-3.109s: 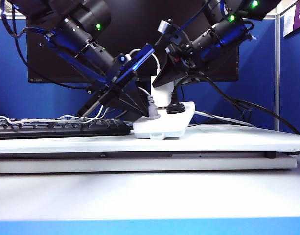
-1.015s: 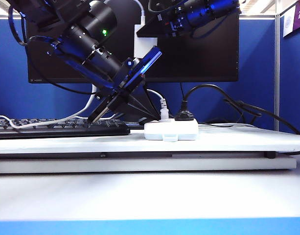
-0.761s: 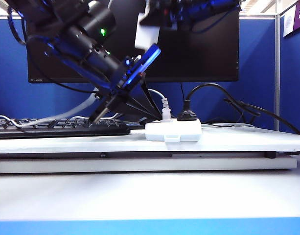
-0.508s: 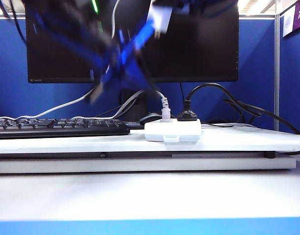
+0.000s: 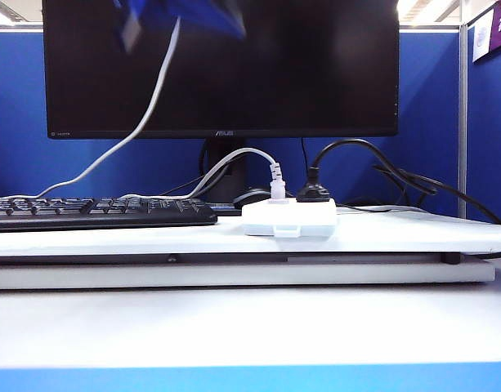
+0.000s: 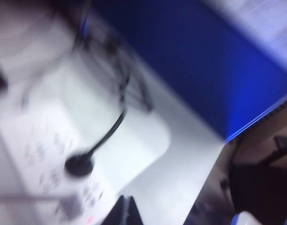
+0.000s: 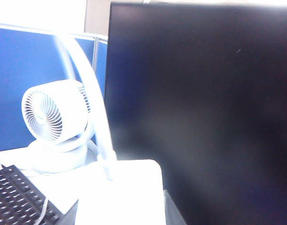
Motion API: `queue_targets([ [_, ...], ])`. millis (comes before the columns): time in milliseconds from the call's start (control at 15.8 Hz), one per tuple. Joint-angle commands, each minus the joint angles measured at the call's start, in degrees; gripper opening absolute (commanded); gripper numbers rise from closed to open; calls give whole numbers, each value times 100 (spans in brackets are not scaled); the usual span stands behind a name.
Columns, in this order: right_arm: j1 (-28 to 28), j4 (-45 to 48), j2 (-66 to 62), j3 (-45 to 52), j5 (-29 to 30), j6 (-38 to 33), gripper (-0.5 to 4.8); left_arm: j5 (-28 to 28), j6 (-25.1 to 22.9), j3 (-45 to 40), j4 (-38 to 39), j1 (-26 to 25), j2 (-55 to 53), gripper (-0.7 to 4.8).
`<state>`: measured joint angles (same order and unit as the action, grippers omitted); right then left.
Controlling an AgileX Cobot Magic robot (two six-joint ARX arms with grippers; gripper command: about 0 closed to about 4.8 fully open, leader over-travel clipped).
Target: Unplug the white charger from the socket, then place it next to the socket.
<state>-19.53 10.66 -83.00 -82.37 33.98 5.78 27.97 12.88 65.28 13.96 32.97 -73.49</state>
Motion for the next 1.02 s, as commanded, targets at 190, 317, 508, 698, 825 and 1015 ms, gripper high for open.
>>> queue_targets([
  [190, 11, -1412, 1211, -28, -85, -28, -1, -846, -553, 24, -61, 4, 1626, -5],
  [317, 11, -2218, 1718, -26, -98, -17, -1, -1342, -979, 24, 157, 9, 2354, -5],
  [508, 11, -2409, 1801, -26, -496, 221, -1, -1683, -988, 24, 684, 9, 3176, -5],
  [698, 2, -2295, 1040, -26, -393, 219, -1, -1679, -988, 24, 981, 9, 3834, -5],
  [825, -107, -2070, 592, -26, -380, 219, -1, -2074, -990, 26, 953, 9, 4218, -5],
  [1015, -365, -1480, -133, -26, -387, 216, -1, -2651, -990, 26, 1010, 9, 4623, -5],
])
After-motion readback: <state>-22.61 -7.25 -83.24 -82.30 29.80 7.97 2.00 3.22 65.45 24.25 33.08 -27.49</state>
